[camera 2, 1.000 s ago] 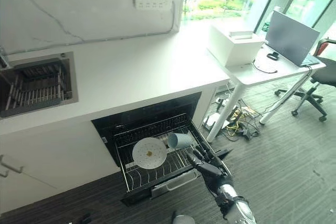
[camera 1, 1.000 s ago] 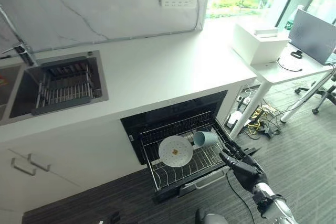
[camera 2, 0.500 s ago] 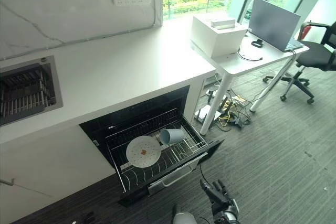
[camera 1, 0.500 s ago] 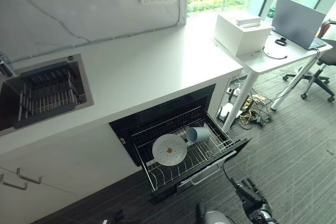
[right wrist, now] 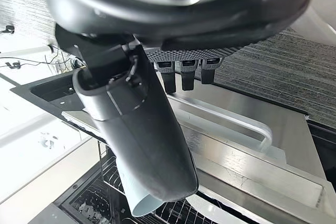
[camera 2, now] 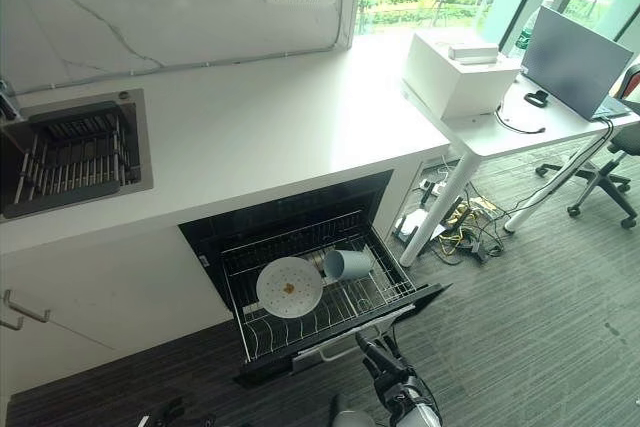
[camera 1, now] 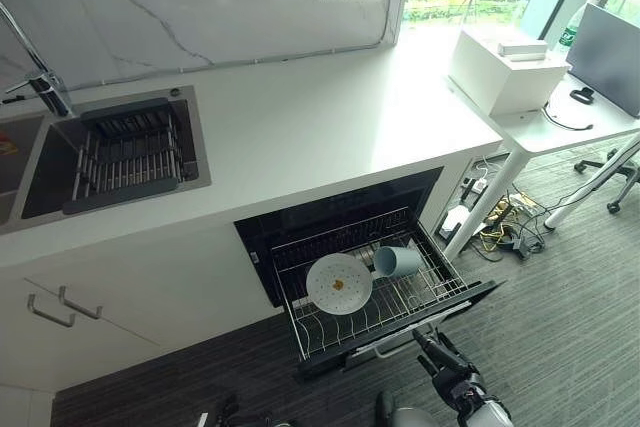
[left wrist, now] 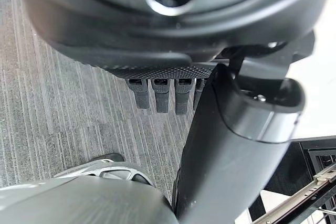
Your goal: Place the dishes in the dishwasher.
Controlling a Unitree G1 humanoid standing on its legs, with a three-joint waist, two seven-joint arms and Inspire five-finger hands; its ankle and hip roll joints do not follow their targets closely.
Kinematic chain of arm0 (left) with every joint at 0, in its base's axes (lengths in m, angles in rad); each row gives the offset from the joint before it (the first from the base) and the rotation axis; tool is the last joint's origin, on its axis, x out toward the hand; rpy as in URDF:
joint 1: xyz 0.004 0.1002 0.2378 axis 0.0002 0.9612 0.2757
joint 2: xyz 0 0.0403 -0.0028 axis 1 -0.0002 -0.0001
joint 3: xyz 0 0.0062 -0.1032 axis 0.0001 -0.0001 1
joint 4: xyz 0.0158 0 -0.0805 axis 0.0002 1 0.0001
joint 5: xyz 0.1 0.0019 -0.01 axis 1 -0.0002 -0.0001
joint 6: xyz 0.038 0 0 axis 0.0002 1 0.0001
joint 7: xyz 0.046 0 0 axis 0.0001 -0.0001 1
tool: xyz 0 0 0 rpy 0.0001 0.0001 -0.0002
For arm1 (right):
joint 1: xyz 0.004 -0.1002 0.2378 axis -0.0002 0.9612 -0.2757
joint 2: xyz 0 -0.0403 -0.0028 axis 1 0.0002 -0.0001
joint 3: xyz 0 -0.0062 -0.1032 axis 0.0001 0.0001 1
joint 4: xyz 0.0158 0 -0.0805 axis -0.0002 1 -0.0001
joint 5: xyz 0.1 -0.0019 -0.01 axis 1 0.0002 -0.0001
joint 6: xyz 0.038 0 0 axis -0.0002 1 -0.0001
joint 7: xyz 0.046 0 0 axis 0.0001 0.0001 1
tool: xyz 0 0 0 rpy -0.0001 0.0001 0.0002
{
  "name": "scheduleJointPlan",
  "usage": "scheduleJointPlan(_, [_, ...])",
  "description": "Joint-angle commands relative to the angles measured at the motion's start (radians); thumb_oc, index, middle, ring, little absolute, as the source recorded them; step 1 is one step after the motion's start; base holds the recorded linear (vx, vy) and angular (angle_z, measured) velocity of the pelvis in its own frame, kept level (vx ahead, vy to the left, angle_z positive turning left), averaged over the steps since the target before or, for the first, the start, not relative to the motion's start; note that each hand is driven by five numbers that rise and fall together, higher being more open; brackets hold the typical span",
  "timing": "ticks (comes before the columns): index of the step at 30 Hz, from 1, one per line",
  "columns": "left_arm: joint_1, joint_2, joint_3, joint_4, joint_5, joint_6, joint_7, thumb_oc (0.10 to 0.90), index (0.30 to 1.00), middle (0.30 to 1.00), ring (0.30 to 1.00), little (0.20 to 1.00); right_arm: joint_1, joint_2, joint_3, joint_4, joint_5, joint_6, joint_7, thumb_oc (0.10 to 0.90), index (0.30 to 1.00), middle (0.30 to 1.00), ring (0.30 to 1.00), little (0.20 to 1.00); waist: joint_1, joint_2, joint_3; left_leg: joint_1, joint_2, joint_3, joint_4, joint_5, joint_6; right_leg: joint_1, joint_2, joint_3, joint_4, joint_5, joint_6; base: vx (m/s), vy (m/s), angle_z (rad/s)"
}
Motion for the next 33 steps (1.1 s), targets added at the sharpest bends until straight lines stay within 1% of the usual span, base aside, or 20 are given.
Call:
scheduleJointPlan(1, [-0.009,0.058,-0.024,-0.009,-0.018,-0.025,0.017,0.800,0.900,0.900,0.900,0.900,-0.103,0.005,0.025,-0.093,-0.018,-0.047,0.011,0.800,0.900,0.900,0.900,0.900,0.027,0.003,-0.008,0.006,-0.021,-0.084,0.001,-0.053,-0.019,0.042,-0.003,-0.027,0.108,-0.171,0.032,0.03,0.006,0.14])
scheduleJointPlan(6, [-0.009,0.064,-0.030,0.008,-0.015,-0.032,0.018,0.800,0.900,0.900,0.900,0.900,-0.160,-0.006,0.023,-0.059,-0.038,-0.069,0.006,0.800,0.900,0.900,0.900,0.900,0.057,0.010,-0.013,0.006,-0.035,-0.101,0.001,-0.057,-0.019,0.058,-0.018,-0.055,0.108,-0.176,0.034,0.03,0.008,0.16])
scheduleJointPlan(12, [-0.010,0.069,-0.033,0.019,-0.009,-0.035,0.013,0.800,0.900,0.900,0.900,0.900,-0.241,-0.027,0.023,-0.034,-0.057,-0.063,0.002,0.800,0.900,0.900,0.900,0.900,0.098,0.019,-0.014,0.007,-0.051,-0.124,0.001,-0.059,-0.017,0.076,-0.040,-0.092,0.108,-0.178,0.037,0.04,0.013,0.20])
scheduleJointPlan(18, [-0.009,0.063,-0.033,0.028,-0.016,-0.045,0.021,0.800,0.900,0.900,0.900,0.900,-0.285,-0.029,0.028,-0.015,-0.059,-0.061,0.011,0.800,0.900,0.900,0.900,0.900,0.127,0.027,-0.012,0.003,-0.063,-0.140,0.001,-0.059,-0.012,0.085,-0.062,-0.122,0.108,-0.175,0.044,0.05,0.029,0.19])
scheduleJointPlan(23, [-0.009,0.069,-0.035,0.044,-0.018,-0.061,0.028,0.800,0.900,0.900,0.900,0.900,-0.368,-0.053,0.004,0.034,-0.039,-0.086,-0.004,0.800,0.900,0.900,0.900,0.900,0.177,0.041,0.004,0.005,-0.082,-0.171,0.001,-0.058,-0.009,0.112,-0.098,-0.170,0.108,-0.168,0.057,0.08,0.039,0.27])
scheduleJointPlan(26, [-0.003,0.073,-0.034,0.044,-0.014,-0.066,0.031,0.800,0.900,0.900,0.900,0.900,-0.418,-0.078,-0.022,0.060,-0.035,-0.090,-0.017,0.800,0.900,0.900,0.900,0.900,0.204,0.049,0.009,-0.002,-0.091,-0.190,0.001,-0.052,-0.009,0.123,-0.114,-0.198,0.108,-0.164,0.062,0.10,0.049,0.45])
scheduleJointPlan(27, [0.000,0.081,-0.033,0.050,-0.010,-0.080,0.027,0.800,0.900,0.900,0.900,0.900,-0.468,-0.112,-0.042,0.089,-0.041,-0.094,-0.024,0.800,0.900,0.900,0.900,0.900,0.232,0.055,0.014,-0.011,-0.101,-0.207,0.001,-0.047,-0.010,0.131,-0.130,-0.225,0.108,-0.159,0.068,0.12,0.072,0.54])
scheduleJointPlan(32, [-0.006,0.107,-0.030,0.062,-0.001,-0.086,0.016,0.800,0.900,0.900,0.900,0.900,-0.607,-0.187,-0.071,0.181,-0.049,-0.090,-0.059,0.800,0.900,0.900,0.900,0.900,0.289,0.064,0.024,-0.037,-0.119,-0.243,0.001,-0.031,-0.012,0.152,-0.166,-0.290,0.108,-0.148,0.084,0.08,0.043,0.49])
scheduleJointPlan(33, [-0.010,0.114,-0.031,0.073,0.008,-0.095,0.008,0.800,0.900,0.900,0.900,0.900,-0.652,-0.209,-0.078,0.231,-0.041,-0.090,-0.061,0.800,0.900,0.900,0.900,0.900,0.304,0.065,0.026,-0.042,-0.123,-0.253,0.001,-0.028,-0.013,0.159,-0.173,-0.307,0.108,-0.146,0.088,0.08,0.027,0.35])
